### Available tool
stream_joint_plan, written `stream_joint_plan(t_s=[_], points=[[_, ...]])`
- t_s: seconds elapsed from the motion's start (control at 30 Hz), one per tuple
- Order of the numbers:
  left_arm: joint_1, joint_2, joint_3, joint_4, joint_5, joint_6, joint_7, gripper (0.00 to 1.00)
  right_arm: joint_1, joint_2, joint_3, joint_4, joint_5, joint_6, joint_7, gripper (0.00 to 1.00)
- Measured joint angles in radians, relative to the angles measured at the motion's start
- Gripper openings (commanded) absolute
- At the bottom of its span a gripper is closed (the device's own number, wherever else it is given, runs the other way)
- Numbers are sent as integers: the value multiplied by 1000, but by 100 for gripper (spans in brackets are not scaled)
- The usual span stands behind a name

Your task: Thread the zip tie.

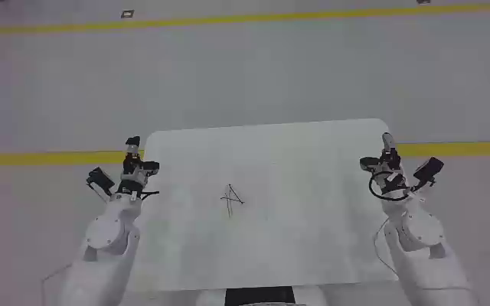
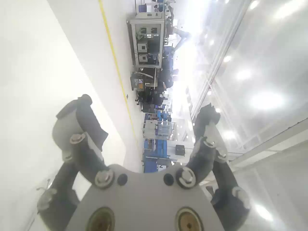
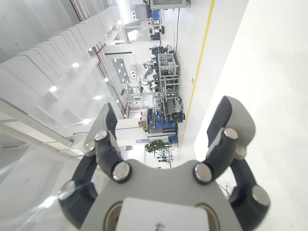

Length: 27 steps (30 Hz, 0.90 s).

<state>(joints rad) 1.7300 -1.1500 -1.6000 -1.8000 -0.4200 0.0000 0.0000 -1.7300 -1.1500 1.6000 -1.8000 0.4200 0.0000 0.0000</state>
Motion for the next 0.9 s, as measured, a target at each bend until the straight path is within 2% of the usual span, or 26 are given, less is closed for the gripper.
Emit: stream_joint_plan(t_s=[0.1,0.17,0.33,0.47,0.57,0.67,0.9], points=[[0,0,0,0,0,0,0,100,1,0,2,-1,1,-2,2,100],[0,0,0,0,0,0,0,100,9,4,15,-5,-20,-35,40,100],[0,0,0,0,0,0,0,100,19,17,13,-29,-274,-138,181,100],[0,0,0,0,0,0,0,100,32,25,-40,-52,-478,-209,301,100],[0,0,0,0,0,0,0,100,40,26,-87,-69,-581,-259,347,100],[0,0,0,0,0,0,0,100,38,24,-105,-78,-577,-301,355,100],[0,0,0,0,0,0,0,100,38,24,-103,-77,-574,-290,354,100]])
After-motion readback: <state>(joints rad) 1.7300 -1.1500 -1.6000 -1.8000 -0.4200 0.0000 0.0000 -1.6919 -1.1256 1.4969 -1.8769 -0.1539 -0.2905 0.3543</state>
